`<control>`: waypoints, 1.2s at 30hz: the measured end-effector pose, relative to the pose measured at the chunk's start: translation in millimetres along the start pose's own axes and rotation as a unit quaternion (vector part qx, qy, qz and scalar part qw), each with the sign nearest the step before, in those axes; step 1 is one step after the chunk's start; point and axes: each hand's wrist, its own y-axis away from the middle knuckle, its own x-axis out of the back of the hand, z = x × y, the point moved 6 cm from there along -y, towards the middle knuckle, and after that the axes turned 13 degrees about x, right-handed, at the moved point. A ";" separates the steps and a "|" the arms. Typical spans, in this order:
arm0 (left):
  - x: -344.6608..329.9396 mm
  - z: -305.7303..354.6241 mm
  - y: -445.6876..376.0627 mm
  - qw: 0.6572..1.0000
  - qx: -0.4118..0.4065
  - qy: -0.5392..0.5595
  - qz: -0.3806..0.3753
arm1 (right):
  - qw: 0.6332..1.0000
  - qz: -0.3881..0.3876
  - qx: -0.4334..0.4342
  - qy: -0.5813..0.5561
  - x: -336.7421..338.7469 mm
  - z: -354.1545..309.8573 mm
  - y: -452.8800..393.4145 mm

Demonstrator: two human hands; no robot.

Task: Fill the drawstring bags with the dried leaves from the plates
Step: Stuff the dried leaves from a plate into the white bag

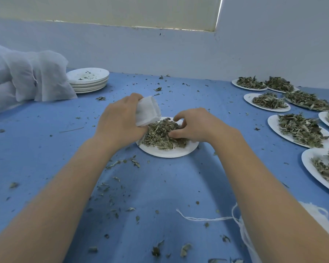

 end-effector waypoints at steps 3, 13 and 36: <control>-2.0 -0.5 1.1 1.000 -0.003 -0.006 -0.003 | 1.000 0.016 0.010 -0.003 4.4 -1.7 -0.9; -4.9 1.6 3.5 1.000 -0.015 -0.002 -0.004 | 1.000 0.007 0.017 -0.001 -4.0 -4.8 0.6; -6.2 5.3 2.7 0.978 -0.059 -0.190 0.056 | 0.987 0.121 0.099 -0.019 43.5 -35.1 10.4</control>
